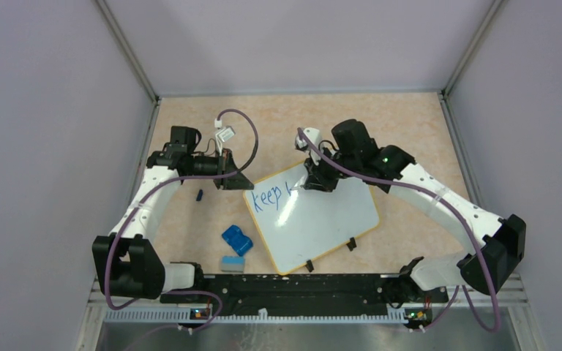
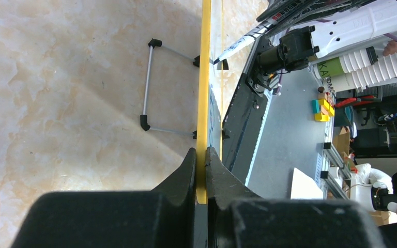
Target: Write a sentence on the whiteboard
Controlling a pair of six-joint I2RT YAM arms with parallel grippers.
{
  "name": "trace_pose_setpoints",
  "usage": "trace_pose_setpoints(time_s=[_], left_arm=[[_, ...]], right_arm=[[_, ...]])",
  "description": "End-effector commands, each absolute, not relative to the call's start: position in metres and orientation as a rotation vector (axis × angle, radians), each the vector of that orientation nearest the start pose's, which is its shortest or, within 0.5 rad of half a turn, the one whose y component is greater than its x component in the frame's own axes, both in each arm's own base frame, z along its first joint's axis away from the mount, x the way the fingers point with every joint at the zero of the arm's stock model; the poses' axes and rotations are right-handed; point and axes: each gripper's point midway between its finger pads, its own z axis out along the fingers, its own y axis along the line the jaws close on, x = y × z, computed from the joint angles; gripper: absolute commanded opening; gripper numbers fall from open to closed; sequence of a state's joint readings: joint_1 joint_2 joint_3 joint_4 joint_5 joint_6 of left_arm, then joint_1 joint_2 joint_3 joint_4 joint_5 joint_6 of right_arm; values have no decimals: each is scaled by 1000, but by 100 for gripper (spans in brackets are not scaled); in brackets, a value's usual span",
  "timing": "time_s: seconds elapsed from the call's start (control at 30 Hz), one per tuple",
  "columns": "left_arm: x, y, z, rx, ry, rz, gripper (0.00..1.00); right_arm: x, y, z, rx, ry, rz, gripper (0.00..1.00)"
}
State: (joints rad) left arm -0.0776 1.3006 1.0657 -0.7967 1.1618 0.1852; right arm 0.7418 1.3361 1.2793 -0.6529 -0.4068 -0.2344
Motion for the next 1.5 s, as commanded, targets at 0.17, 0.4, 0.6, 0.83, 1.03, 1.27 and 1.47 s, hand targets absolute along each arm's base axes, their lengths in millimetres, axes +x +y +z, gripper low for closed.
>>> trace_pose_setpoints(time_s=[0.17, 0.4, 0.6, 0.83, 1.03, 1.27, 1.47], left_arm=[[229, -178, 208, 693, 2169, -1386, 0], [229, -178, 207, 695, 2169, -1386, 0], [229, -179, 208, 698, 2167, -1387, 0], [229, -179, 208, 700, 2165, -1385, 0], [229, -179, 208, 701, 2165, -1385, 0], [229, -179, 208, 702, 2165, -1382, 0], [228, -179, 207, 702, 2168, -1380, 0]], right_arm=[[237, 278, 246, -1234, 1896, 663, 0], [229, 278, 238, -1253, 1917, 705, 0], [222, 280, 234, -1273, 1924, 730, 0], [210, 287, 227, -1311, 1924, 747, 0], [211, 294, 230, -1310, 1910, 753, 0], [212, 298, 244, -1306, 1874, 769, 0], [208, 290, 257, -1297, 1857, 772, 0]])
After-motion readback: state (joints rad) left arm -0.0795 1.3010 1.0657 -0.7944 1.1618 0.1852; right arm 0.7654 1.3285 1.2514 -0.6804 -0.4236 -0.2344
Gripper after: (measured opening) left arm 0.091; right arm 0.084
